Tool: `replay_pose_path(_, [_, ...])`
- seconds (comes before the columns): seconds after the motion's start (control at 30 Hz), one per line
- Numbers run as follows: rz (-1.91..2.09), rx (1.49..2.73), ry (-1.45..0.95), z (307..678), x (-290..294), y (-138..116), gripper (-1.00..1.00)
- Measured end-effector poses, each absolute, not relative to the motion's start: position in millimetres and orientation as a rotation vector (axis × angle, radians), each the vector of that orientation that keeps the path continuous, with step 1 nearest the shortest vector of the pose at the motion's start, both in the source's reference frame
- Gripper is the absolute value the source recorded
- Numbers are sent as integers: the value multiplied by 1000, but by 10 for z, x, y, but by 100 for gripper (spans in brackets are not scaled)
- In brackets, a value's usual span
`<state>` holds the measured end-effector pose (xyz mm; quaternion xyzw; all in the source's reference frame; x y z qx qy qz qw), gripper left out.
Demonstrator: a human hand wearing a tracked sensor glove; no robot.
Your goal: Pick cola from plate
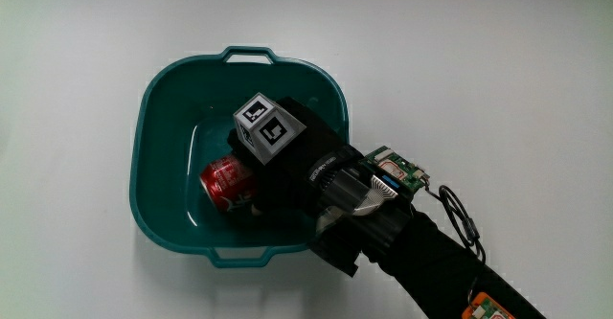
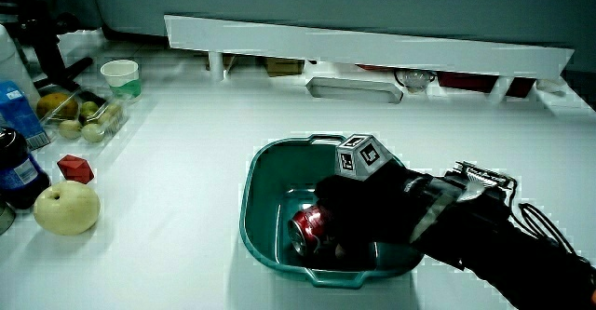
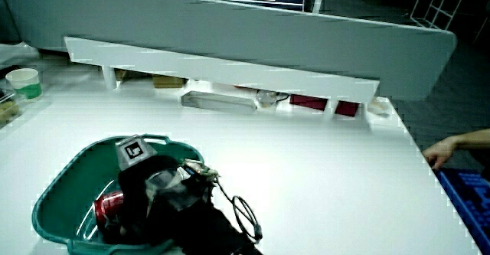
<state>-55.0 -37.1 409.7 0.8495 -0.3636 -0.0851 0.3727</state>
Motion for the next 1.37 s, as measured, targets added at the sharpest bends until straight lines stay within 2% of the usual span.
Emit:
replay_pose_path(0.4, [-259,2258,-991,4039,-566,-320,100])
replay_pose_path(0.97, [-167,2348,-1003,3793,-347,-367,100])
replay_pose_path(1.17, [-16,2445,-980,3593,-133,-453,100])
replay_pose_path(1.23, [14,2428,-965,3642,-50,-492,100])
replay_pose_path(1.27, [57,2480,-961,3524,-2,-500,100])
replay_pose_path(1.3, [64,2464,-958,3591,53,-522,100])
replay_pose_path(1.33, [100,2385,-950,3723,110,-553,100])
replay_pose_path(1.37, [112,2490,-929,3540,164,-550,100])
